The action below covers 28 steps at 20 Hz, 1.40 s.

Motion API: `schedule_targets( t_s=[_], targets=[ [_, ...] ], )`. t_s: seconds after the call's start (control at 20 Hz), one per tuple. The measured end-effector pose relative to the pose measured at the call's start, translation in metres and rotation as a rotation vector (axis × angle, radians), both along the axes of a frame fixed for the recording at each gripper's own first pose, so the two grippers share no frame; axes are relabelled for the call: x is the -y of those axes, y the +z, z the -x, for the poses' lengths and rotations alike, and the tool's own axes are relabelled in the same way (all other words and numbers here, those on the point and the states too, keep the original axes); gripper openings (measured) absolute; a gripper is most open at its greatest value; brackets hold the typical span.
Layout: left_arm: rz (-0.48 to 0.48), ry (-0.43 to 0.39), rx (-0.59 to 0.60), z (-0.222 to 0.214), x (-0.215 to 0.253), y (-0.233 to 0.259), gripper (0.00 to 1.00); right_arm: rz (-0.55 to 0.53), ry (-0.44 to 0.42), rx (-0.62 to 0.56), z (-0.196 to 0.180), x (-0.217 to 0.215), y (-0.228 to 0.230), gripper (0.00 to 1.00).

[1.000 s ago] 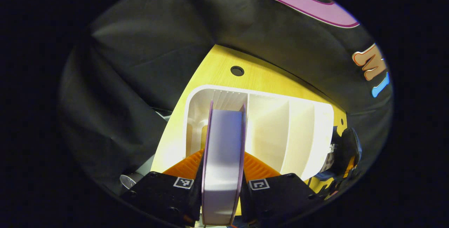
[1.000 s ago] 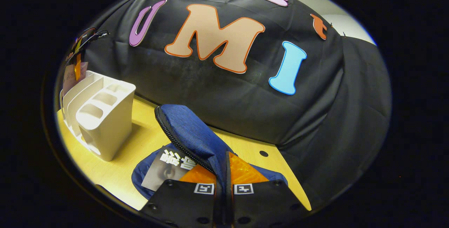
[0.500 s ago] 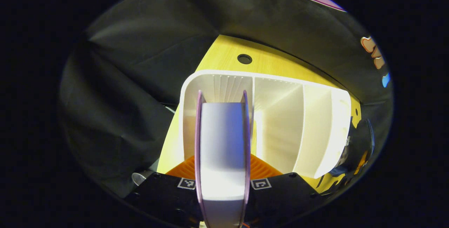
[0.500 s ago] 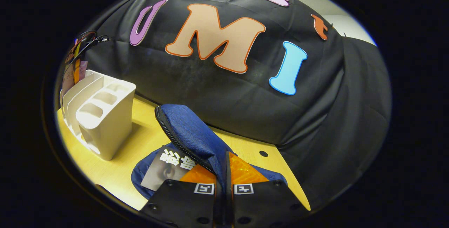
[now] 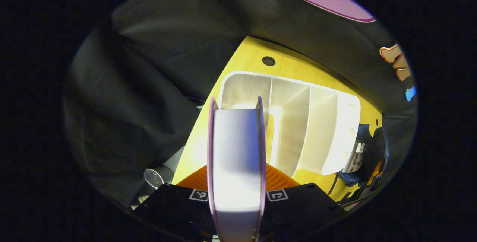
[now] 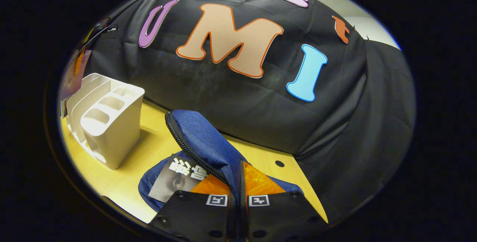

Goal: Open the schoolbag, grab two books from the bookshelf and put them into the schoolbag.

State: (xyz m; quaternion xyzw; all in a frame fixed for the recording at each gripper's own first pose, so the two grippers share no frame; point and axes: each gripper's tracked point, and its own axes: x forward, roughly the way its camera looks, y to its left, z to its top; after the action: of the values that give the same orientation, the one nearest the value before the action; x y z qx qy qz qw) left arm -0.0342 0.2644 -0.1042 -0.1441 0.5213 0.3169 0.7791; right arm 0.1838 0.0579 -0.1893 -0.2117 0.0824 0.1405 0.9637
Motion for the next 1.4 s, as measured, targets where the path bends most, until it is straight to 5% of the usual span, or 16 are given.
schedule_targets(
  t_s=[0.6, 0.8, 1.05, 1.4],
  targets=[
    [-0.015, 0.003, 0.116, 0.004, 0.063, 0.111, 0.4, 0.004, 0.029, 0.004, 0.001, 0.002, 0.0, 0.06],
    [0.018, -0.085, 0.174, -0.02, 0.11, 0.124, 0.4, -0.005, 0.028, 0.006, 0.0, 0.002, 0.001, 0.06],
    [0.214, -0.21, 0.225, -0.061, 0.191, 0.103, 0.39, -0.038, 0.016, 0.0, -0.003, 0.005, 0.003, 0.06],
    [0.363, -0.404, 0.333, -0.136, 0.268, 0.061, 0.4, -0.064, 0.003, -0.007, -0.003, 0.006, 0.006, 0.06]
  ],
)
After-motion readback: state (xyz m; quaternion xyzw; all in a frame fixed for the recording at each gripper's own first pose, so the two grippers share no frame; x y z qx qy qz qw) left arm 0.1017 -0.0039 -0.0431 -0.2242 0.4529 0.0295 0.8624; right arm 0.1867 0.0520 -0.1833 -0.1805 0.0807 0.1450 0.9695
